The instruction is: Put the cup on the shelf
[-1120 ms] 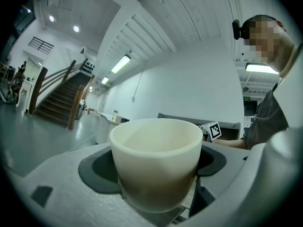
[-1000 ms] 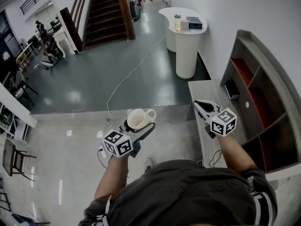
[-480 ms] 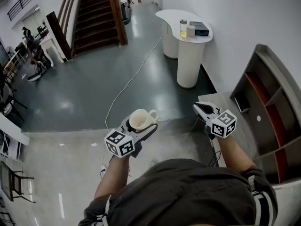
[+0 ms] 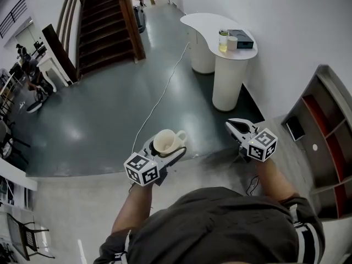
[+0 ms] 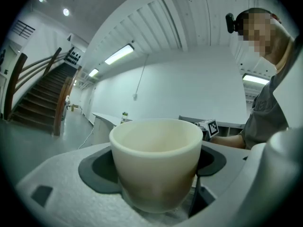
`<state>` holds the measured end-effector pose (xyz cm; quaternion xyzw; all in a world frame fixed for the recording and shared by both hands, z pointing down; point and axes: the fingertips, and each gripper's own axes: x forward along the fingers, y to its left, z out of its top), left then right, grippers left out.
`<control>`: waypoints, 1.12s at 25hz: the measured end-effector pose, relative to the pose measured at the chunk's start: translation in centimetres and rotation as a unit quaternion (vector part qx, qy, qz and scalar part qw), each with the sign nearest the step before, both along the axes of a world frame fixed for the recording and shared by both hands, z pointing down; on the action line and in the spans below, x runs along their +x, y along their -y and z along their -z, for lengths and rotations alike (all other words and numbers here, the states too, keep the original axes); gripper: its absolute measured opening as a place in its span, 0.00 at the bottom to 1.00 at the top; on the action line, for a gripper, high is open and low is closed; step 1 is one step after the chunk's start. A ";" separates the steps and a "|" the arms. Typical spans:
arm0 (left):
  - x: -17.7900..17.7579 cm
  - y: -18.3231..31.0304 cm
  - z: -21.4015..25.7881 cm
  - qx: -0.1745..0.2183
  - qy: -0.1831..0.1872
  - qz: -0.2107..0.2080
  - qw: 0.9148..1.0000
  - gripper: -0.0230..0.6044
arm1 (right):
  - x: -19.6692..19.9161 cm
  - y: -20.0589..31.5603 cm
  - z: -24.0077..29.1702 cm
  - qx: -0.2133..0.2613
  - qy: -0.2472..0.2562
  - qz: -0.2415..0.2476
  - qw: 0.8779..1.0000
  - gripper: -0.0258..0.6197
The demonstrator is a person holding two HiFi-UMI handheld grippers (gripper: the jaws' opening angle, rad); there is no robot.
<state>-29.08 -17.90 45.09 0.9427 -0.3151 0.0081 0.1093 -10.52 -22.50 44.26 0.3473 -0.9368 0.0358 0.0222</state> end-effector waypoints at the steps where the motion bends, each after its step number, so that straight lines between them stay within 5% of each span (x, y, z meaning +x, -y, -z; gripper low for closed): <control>1: -0.3 0.9 -0.1 -0.002 -0.001 -0.001 1.000 0.73 | -0.1 0.8 -0.2 -0.003 0.000 -0.002 1.000 0.03; 9: 2.2 7.7 -1.0 -0.010 0.005 0.008 1.000 0.73 | 2.9 7.6 -2.1 -0.021 0.002 0.004 1.000 0.03; 20: 12.0 15.2 -0.8 -0.013 -0.007 0.105 0.994 0.73 | 10.6 16.7 -1.5 -0.010 -0.016 0.114 0.993 0.03; 28: 14.0 18.2 0.6 -0.004 0.006 0.099 0.995 0.73 | 13.0 20.3 -0.7 -0.005 -0.009 0.098 0.995 0.03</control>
